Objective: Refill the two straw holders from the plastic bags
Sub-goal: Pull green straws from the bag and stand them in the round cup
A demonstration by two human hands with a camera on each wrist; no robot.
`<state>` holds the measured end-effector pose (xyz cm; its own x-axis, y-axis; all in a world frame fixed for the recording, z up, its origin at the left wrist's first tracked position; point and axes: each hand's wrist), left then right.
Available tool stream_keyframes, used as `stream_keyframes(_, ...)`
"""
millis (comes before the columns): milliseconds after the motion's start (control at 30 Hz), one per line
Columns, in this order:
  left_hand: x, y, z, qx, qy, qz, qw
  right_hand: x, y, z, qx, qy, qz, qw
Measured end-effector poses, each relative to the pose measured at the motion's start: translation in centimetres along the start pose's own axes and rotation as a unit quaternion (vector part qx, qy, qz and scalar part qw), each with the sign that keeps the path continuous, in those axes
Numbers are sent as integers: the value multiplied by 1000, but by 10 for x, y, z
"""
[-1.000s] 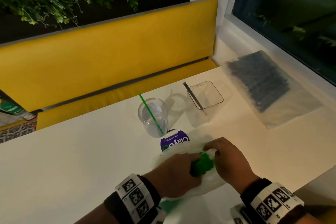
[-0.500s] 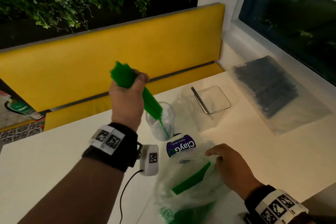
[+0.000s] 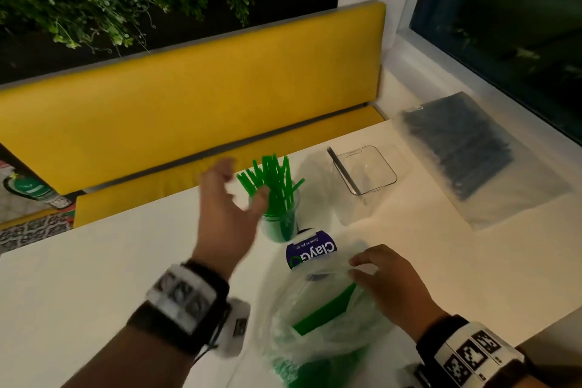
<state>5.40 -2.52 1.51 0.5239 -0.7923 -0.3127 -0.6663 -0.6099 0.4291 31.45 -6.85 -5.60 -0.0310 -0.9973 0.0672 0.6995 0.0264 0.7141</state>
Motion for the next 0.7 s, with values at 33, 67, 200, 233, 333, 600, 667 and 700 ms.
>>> stream_keyframes(33, 22, 3, -11, -7, -72, 70, 995, 0, -1, 2, 0, 2, 3, 1000)
stream_keyframes(67, 46, 1, -15, -32, -131, 166, 977, 1, -3, 3, 0, 9, 7, 1000)
stream_keyframes(200, 117, -34, 12, -132, -80, 401, 903, 1, -7, 16, -31, 42, 51, 997)
stream_keyframes(233, 125, -44, 24, -124, -53, 415, 900, 1, -8, 18, -49, 40, 58, 996)
stream_keyframes(333, 146, -71, 50, -166, -69, 483, 857, 7, -9, 19, -95, 33, 70, 992)
stream_keyframes(600, 145, -74, 41, -271, -57, 506, 817, 18, 0, 3, -86, 51, 43, 994)
stream_keyframes(667, 137, -64, 27, -257, -66, 484, 834, 15, 0, -4, -26, 50, 18, 998)
stream_keyframes(700, 132, -56, 20, -245, -79, 476, 841, 13, 1, -6, -4, 46, 9, 999)
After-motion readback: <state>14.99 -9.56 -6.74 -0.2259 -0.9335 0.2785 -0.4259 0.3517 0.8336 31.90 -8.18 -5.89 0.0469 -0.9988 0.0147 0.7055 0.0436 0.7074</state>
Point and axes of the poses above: each hand's wrist, its own x-axis away from the middle knuckle, its own y-axis out of the back of the hand, z = x × y, and after that the axes turned 14 degrees about -z, right-handed
